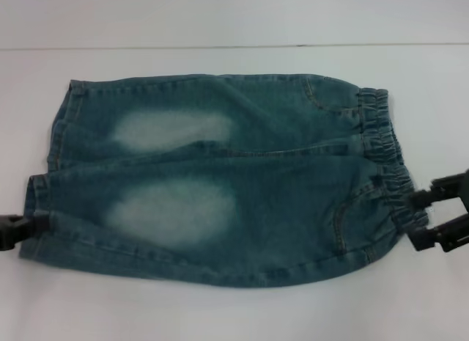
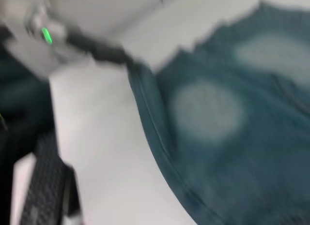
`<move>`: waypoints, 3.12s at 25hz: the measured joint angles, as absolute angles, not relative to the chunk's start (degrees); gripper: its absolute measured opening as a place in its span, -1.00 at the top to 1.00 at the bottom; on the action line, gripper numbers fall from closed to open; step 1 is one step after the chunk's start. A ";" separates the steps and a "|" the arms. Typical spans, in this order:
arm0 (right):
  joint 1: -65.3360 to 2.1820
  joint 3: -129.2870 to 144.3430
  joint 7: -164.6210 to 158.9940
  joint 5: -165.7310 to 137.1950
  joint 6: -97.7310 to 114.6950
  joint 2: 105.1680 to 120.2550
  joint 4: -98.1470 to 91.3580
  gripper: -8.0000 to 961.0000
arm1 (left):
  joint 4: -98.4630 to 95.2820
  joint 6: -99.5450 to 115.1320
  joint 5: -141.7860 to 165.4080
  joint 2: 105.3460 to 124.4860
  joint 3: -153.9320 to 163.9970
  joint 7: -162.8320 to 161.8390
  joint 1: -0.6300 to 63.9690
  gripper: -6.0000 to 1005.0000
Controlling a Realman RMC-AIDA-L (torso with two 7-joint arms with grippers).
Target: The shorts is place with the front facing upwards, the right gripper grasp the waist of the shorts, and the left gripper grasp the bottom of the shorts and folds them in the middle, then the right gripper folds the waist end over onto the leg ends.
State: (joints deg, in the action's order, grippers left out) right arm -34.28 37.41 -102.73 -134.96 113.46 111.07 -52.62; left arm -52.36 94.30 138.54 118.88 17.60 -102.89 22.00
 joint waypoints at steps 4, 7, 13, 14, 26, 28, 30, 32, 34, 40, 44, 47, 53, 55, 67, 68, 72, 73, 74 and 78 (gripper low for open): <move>-36.46 37.54 -105.92 -143.57 112.78 111.62 -55.87 -0.97 | -50.55 93.52 136.61 118.80 17.90 -102.25 22.58 0.93; -38.20 37.76 -107.72 -150.20 110.93 112.05 -56.41 -0.97 | -49.93 93.37 136.16 118.99 18.08 -101.54 23.03 0.93; -40.78 42.91 -111.21 -158.04 106.20 113.06 -56.39 -0.97 | -48.61 93.40 135.97 118.88 18.14 -101.17 24.04 0.93; -41.04 43.60 -111.64 -158.75 105.61 113.18 -56.39 -0.97 | -48.61 93.40 135.92 118.89 18.14 -101.14 24.05 0.93; -42.39 46.48 -113.40 -162.09 99.37 114.65 -55.49 -0.97 | -48.85 93.89 135.11 118.76 17.99 -101.09 24.33 0.93; -42.58 46.59 -113.40 -162.16 98.08 114.92 -54.70 -0.97 | -48.75 93.78 134.73 118.76 17.95 -101.08 24.40 0.93; -42.83 47.01 -113.41 -162.22 97.13 115.00 -53.44 -0.96 | -48.62 93.60 134.45 118.77 18.01 -101.07 24.43 0.93; -42.96 47.71 -113.40 -162.28 96.29 115.05 -52.24 -0.97 | -48.61 93.52 134.41 118.78 18.04 -101.07 24.48 0.93; -43.07 48.33 -113.41 -162.30 95.46 115.10 -51.08 -0.97 | -48.60 93.46 134.39 118.80 18.06 -101.07 24.54 0.93; -43.61 48.83 -113.43 -162.28 94.28 115.40 -49.09 -0.93 | -48.60 93.42 134.38 118.95 18.10 -101.07 24.59 0.93; -43.88 48.85 -113.41 -162.18 94.00 115.75 -49.10 -0.89 | -48.60 93.40 134.38 119.00 18.11 -101.03 24.61 0.93; -44.14 48.52 -113.09 -161.89 93.92 115.93 -49.14 -0.86 | -48.58 93.36 134.38 119.00 18.11 -100.95 24.60 0.93; -43.76 48.33 -112.38 -158.34 94.67 115.58 -49.67 -0.81 | -47.62 93.26 134.38 118.97 18.07 -100.39 24.55 0.93; -43.68 48.25 -112.26 -158.13 94.68 115.49 -49.67 -0.79 | -47.56 93.25 134.38 118.93 17.96 -100.38 24.50 0.93; -43.15 48.07 -111.71 -158.02 94.26 115.51 -49.73 -0.06 | -47.40 92.62 134.38 118.94 18.07 -100.28 24.49 0.93; -43.13 48.05 -111.71 -158.02 94.22 115.50 -49.74 0.03 | -47.37 92.62 134.38 118.94 18.04 -100.28 24.50 0.93; -43.00 47.94 -111.70 -158.02 93.77 115.42 -49.74 0.45 | -47.29 92.62 134.38 118.92 17.87 -100.30 24.58 0.93; -42.96 47.92 -111.70 -158.02 93.66 115.42 -49.71 0.61 | -47.27 92.61 134.38 118.90 17.90 -100.34 24.60 0.93; -42.89 47.86 -111.68 -158.02 93.53 115.41 -49.68 0.77 | -47.27 92.61 134.38 118.88 17.90 -100.40 24.61 0.93; -42.13 47.50 -111.30 -157.98 93.41 115.43 -49.75 0.82 | -47.29 92.88 134.39 118.78 17.74 -100.78 24.61 0.93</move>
